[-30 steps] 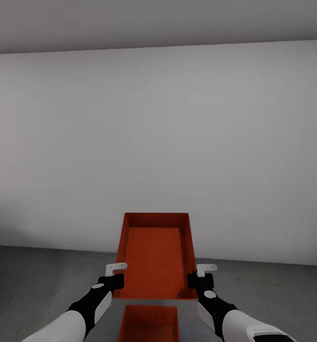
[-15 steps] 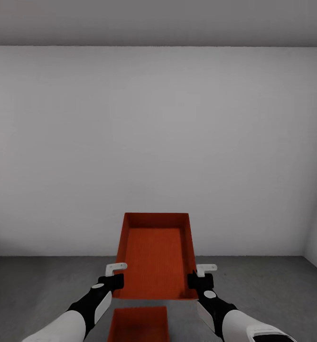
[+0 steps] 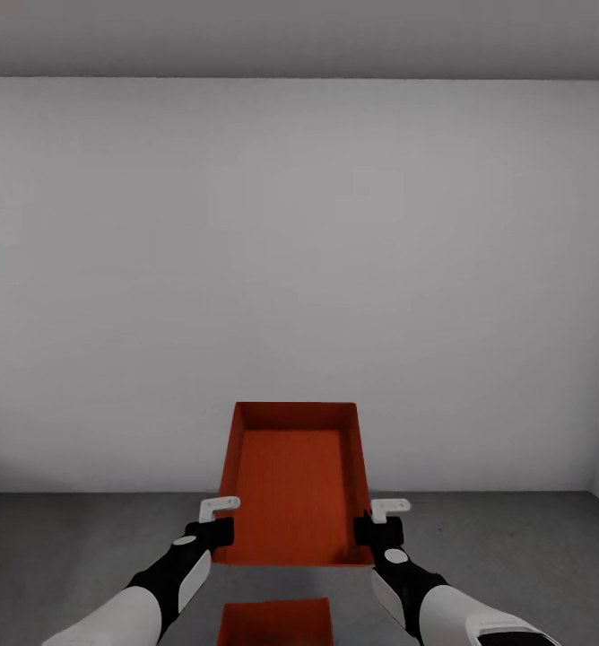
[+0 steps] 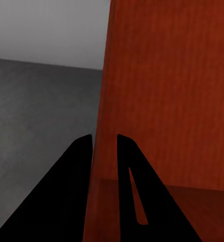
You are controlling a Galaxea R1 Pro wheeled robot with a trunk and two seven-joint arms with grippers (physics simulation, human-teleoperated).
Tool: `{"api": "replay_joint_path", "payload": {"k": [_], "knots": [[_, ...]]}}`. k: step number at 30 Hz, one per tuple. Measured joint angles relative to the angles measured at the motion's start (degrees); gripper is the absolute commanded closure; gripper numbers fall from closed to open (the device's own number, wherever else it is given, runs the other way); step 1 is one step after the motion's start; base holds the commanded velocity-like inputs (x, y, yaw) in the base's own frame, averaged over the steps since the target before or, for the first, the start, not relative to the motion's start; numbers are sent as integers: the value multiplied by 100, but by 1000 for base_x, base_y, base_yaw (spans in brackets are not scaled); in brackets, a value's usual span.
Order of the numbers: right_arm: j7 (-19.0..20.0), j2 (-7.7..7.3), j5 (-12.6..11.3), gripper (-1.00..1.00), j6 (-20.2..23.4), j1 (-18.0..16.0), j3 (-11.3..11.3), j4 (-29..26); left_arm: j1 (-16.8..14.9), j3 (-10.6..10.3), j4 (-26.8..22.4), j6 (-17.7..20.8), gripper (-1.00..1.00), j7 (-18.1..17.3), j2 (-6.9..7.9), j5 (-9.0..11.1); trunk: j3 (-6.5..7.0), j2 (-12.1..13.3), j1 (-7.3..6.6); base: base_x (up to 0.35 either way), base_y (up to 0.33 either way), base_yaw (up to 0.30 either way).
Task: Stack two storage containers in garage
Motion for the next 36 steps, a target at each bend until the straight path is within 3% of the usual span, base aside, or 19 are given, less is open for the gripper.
{"api": "replay_joint_path", "payload": {"k": [21, 36], "knots": [[-6, 3, -1, 100, -1, -1, 3, 1, 1, -5, 1, -2, 100, -2, 3, 12, 0, 0, 3, -3, 39, 0], [-7, 4, -3, 100, -2, 0, 5, 1, 1, -12, 1, -1, 100, -3, 5, 19, 0, 0, 3, -137, 0, 0]]}}
